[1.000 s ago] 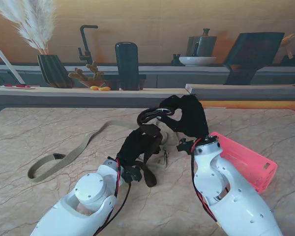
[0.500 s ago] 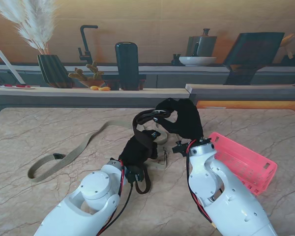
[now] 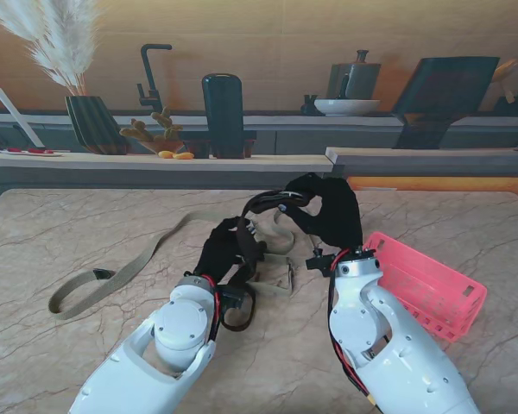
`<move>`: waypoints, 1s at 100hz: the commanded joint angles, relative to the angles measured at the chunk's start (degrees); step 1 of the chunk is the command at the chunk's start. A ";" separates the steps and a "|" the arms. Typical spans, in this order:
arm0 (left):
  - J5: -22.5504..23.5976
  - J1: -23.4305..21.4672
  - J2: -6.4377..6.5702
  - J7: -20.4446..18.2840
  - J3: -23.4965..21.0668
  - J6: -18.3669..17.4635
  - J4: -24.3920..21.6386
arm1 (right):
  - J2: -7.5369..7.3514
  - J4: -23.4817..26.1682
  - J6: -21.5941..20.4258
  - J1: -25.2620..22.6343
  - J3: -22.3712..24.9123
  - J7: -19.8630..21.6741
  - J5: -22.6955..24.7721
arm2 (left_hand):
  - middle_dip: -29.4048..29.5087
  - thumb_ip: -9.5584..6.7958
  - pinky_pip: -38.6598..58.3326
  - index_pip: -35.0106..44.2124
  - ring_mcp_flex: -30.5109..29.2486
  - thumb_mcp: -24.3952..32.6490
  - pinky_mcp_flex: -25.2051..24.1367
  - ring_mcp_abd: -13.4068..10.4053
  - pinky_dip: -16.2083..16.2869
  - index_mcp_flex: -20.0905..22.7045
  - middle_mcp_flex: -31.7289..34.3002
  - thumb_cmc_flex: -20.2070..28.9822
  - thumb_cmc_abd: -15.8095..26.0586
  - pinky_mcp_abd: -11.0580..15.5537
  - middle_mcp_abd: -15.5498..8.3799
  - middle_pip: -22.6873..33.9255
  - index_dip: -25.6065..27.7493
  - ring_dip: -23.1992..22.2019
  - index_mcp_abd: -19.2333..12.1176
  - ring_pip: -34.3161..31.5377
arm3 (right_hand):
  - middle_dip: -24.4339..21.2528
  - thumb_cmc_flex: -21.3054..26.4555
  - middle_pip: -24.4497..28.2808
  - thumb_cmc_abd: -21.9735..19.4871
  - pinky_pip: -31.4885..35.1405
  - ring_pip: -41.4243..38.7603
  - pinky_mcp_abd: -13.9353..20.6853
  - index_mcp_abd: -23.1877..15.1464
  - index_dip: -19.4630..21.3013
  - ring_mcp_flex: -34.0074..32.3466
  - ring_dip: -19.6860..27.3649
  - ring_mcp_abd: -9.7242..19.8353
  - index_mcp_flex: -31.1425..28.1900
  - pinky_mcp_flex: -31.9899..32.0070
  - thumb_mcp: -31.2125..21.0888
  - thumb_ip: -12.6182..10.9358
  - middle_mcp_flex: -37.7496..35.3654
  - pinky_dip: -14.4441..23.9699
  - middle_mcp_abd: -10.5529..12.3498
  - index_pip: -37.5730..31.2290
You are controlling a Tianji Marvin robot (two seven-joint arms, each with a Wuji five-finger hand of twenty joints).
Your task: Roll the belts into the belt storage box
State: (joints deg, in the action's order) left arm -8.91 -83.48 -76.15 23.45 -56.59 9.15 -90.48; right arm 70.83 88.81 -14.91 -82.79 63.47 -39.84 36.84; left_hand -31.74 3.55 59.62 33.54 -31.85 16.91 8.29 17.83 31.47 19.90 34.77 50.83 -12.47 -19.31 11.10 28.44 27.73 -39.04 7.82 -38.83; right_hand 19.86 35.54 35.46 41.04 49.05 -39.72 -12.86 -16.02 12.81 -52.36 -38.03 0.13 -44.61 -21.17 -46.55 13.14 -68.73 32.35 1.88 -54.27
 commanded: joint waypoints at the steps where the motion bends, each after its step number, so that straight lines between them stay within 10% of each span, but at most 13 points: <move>1: -1.14 -0.92 -0.13 0.62 -0.88 -0.13 -0.53 | 0.27 0.25 -0.15 -0.23 -0.19 -0.55 0.85 | 0.60 -1.17 -0.58 -0.69 0.82 -0.40 -0.18 -1.85 -0.73 -0.86 -1.82 0.52 0.73 1.86 0.07 -0.02 -0.27 0.91 -1.13 0.33 | -0.47 4.84 0.88 -6.13 0.48 -0.71 1.14 -6.07 2.18 2.06 0.63 2.41 -1.74 1.18 -2.10 -4.31 0.34 -0.84 -0.10 -7.22; 25: -2.37 -3.73 -0.06 2.67 -2.38 -3.74 -3.12 | 0.03 -1.26 -0.27 0.60 -1.28 -2.24 3.50 | 2.45 0.08 -3.40 1.63 3.46 -17.50 -0.52 -2.94 -2.63 -1.62 -4.34 15.84 12.09 4.37 0.26 -0.07 -0.32 3.32 -2.15 3.09 | -0.53 4.99 0.93 -6.40 0.45 -0.79 1.07 -6.03 2.11 2.31 0.63 2.39 -1.52 1.41 -1.89 -4.36 0.55 -0.84 -0.12 -7.30; 51: -2.96 -5.68 0.42 2.71 -2.48 -11.35 -3.86 | -0.31 -2.65 -0.11 1.75 -2.19 -2.94 5.55 | 8.05 -1.33 -10.87 -5.10 11.52 -18.42 -3.28 -4.65 -6.43 -8.33 -12.33 -9.40 7.76 4.55 -0.17 -7.44 -3.83 9.93 -2.51 14.48 | -0.64 5.17 1.20 -6.50 0.56 -1.05 0.95 -5.79 1.98 2.49 0.64 2.27 -1.34 1.69 -1.64 -4.45 0.78 -0.83 -0.26 -7.54; 100: -10.72 -5.14 0.35 -1.34 1.25 -15.66 -3.45 | -0.08 -6.65 -0.10 5.05 -6.31 -2.39 5.70 | 12.20 -1.83 -18.94 -8.07 12.45 -17.44 -3.83 -7.09 -10.62 -10.84 -13.71 -14.52 1.92 7.69 -0.52 -10.47 -6.32 16.50 -2.50 20.63 | -0.93 5.31 1.65 -6.71 0.87 -1.40 0.69 -5.68 1.73 2.82 0.73 2.09 -1.08 2.12 -1.41 -4.55 1.06 -0.89 -0.28 -7.81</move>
State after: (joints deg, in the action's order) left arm -19.15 -88.13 -75.21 22.48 -55.76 -7.25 -93.52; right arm 70.21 82.47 -14.90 -78.22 57.79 -42.69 42.77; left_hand -20.33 3.43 40.49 27.03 -18.86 -0.50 3.74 12.73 21.61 10.17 21.11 37.86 -8.87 -13.94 11.63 18.81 22.12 -23.24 6.80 -18.24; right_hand 19.63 36.26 36.06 41.02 49.05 -40.23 -12.87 -16.02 12.81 -51.73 -38.03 0.12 -44.54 -20.30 -45.86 13.13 -68.00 32.35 1.88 -54.31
